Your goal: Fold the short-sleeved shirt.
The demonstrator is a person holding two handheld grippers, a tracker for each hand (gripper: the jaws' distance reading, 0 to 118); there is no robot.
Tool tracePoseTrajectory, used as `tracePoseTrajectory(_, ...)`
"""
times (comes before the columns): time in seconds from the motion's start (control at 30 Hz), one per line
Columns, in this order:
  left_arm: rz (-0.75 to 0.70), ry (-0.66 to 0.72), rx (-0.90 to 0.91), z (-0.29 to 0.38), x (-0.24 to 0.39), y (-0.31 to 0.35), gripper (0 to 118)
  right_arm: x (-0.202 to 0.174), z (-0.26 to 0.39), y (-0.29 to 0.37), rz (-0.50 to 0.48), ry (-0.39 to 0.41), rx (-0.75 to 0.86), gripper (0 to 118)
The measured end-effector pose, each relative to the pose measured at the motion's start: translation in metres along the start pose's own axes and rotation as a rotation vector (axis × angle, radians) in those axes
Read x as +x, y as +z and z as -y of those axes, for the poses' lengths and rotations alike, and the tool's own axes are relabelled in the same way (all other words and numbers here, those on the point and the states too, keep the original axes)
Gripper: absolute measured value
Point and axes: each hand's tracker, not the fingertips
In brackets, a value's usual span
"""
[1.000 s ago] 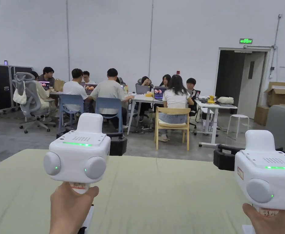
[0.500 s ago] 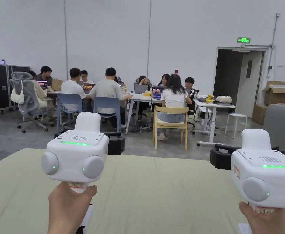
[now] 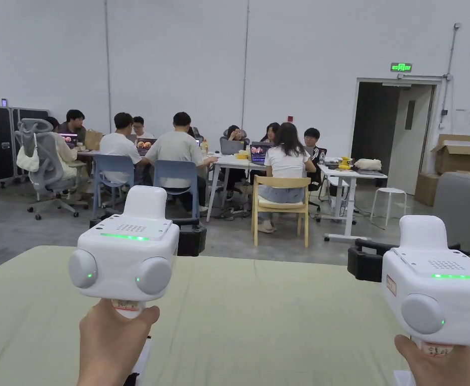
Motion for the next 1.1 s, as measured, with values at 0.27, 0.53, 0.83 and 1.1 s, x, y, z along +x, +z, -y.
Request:
tracePoseTrajectory(0.27, 0.002, 0.003, -0.006, 0.0013, 0.0003, -0.0015, 118, 0.0002, 0.0000, -0.0014, -0.002, 0.002, 0.000, 118)
tracePoseTrajectory(0.53, 0.004, -0.003, -0.004, 0.0012, 0.0025, 0.0001, 118, -0.0007, 0.0001, -0.0007, -0.006, 0.004, -0.001, 118)
tracePoseTrajectory(0.83, 0.003, 0.002, -0.002, 0.0018, 0.0029, 0.0003, 118, 0.0028, 0.0000, -0.0013, -0.007, -0.002, -0.008, 118)
tracePoseTrajectory(1.1, 0.005, 0.003, -0.006, 0.0019, 0.0014, -0.0012, 118, 0.0016, 0.0013, -0.0016, -0.008, 0.003, -0.009, 118)
